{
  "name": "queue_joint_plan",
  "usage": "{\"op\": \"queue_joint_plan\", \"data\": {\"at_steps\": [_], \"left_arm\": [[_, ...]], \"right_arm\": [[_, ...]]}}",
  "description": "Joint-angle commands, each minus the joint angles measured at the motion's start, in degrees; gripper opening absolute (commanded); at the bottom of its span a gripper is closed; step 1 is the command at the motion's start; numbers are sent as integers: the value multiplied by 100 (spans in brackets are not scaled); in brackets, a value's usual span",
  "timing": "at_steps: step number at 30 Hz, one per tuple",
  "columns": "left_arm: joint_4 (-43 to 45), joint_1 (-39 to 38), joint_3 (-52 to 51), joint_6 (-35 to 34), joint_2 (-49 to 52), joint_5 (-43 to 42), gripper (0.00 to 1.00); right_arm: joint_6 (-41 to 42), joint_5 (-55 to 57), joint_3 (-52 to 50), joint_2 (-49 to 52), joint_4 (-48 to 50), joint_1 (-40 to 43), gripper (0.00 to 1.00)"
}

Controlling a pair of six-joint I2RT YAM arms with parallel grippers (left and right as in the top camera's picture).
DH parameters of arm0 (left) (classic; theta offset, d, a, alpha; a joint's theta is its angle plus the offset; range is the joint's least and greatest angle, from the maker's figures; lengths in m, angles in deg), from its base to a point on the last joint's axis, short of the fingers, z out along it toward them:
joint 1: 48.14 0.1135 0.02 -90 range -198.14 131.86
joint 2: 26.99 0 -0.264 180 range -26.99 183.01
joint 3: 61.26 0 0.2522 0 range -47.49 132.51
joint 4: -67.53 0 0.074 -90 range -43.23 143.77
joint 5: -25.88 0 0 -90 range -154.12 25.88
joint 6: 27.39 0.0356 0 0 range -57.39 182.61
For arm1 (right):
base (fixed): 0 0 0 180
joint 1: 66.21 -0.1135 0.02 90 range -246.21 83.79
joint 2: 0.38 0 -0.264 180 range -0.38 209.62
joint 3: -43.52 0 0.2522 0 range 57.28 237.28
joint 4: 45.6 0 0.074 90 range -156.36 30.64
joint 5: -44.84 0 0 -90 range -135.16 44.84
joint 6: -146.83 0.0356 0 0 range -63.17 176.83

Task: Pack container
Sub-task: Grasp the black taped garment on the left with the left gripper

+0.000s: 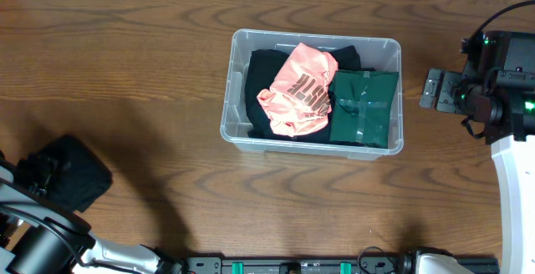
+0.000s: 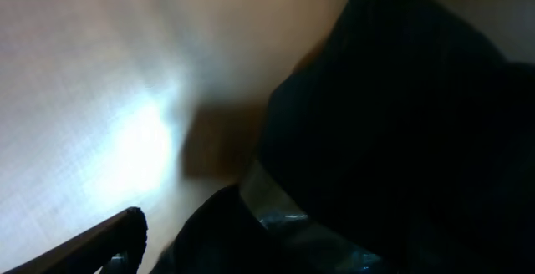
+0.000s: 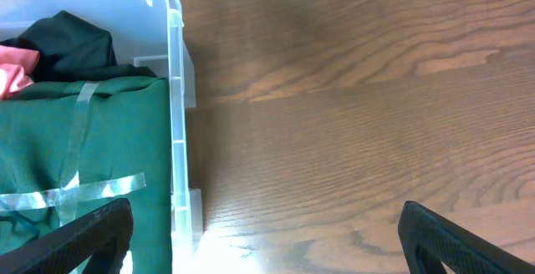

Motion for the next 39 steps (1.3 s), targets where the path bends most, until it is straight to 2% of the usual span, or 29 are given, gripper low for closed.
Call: {"op": "queue_joint_plan", "data": {"at_steps": [1,4,10,13,16,19,21,22,23,25,29,34,37,39], "left_arm": [[188,-61,-310,789,367,-1425,98],[238,-81,-310,828,590,-1853,99],[234,-98,-289,837,704,-1976,100],[310,-98,-264,1054,704,-2385,100],[337,-98,-264,1283,706,-2817,95],[282,-98,-264,1364,706,-2938,79],[223,-98,-264,1364,706,-2940,54],[203,-98,-264,1364,704,-2940,35],[195,-98,-264,1362,706,-2968,25],[162,-98,-264,1360,704,-3045,13],[142,-98,-264,1294,702,-3580,5],[181,-162,-223,824,535,-4793,6],[273,-367,-76,385,356,-5722,6],[273,-627,48,11,179,-5995,6]], "right_arm": [[7,-22,-4,0,17,31,99],[7,-22,-4,0,17,31,99],[7,-22,-4,0,2,31,99],[0,-22,-4,0,9,31,99],[-37,-24,-4,0,9,31,99],[-37,-22,-4,0,11,31,99],[-37,-22,-4,0,9,31,99],[-37,-22,-4,-2,11,31,99],[-37,-24,-4,-2,9,31,99],[-37,-22,-4,0,9,31,99],[-37,-24,-4,0,15,31,99],[-35,-24,-4,0,9,31,99],[-35,-26,-4,0,20,31,99],[-35,-26,-4,0,20,31,99]]}}
